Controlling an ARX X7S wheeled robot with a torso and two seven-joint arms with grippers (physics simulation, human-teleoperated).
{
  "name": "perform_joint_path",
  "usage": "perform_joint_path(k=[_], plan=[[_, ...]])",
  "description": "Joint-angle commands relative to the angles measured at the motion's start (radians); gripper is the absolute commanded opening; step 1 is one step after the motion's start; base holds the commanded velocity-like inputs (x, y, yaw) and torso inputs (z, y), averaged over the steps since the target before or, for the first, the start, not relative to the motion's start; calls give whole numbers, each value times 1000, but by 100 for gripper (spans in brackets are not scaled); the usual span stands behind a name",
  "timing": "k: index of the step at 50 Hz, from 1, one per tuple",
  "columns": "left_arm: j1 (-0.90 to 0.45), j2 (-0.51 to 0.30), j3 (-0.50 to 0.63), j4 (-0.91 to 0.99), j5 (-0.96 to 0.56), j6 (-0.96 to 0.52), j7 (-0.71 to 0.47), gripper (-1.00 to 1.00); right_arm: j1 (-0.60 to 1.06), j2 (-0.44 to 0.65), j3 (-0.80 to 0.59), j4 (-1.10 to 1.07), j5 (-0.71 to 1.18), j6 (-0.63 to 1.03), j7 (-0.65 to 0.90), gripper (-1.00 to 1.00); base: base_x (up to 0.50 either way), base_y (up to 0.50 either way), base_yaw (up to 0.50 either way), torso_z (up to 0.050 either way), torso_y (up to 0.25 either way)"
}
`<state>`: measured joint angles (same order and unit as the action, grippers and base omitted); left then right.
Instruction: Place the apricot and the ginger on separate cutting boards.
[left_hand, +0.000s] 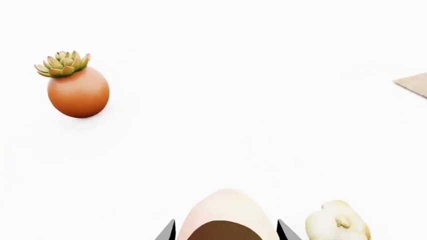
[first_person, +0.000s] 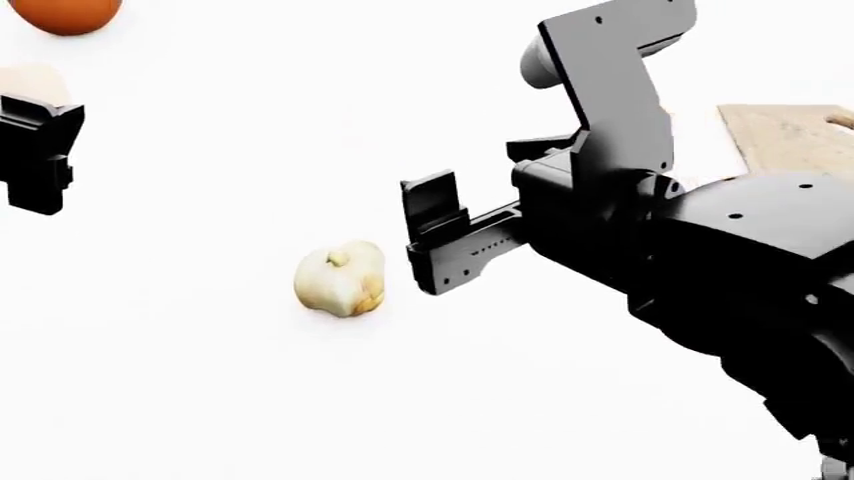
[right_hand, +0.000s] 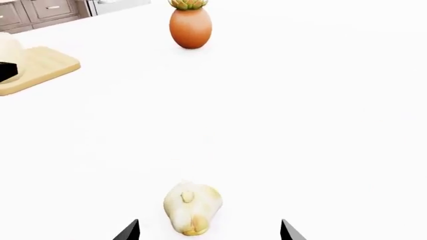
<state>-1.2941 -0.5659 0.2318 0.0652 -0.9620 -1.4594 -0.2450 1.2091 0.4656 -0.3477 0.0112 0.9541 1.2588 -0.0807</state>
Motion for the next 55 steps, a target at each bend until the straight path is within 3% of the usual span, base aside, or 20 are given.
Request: perform_joint_path(k=[1,19,43,55], plan=[[15,-4,-8,1,-19,8,-18,-100,-9,-83,-93,97,-64,-107,-74,100,0,0,0,0,0],[32,-9,-13,9,-48,10,-45,-100,-21,-209,-207,315,-171,-263,-155,100,0,0,0,0,0],[74,21,-21,22,-81,29,-101,-100,127,-403,-333,804,-315,-453,-290,100,0,0,0,0,0],[85,-13,-41,33,-115,22,-100,-100,146,-406,-373,850,-366,-525,-268,100,0,0,0,0,0]])
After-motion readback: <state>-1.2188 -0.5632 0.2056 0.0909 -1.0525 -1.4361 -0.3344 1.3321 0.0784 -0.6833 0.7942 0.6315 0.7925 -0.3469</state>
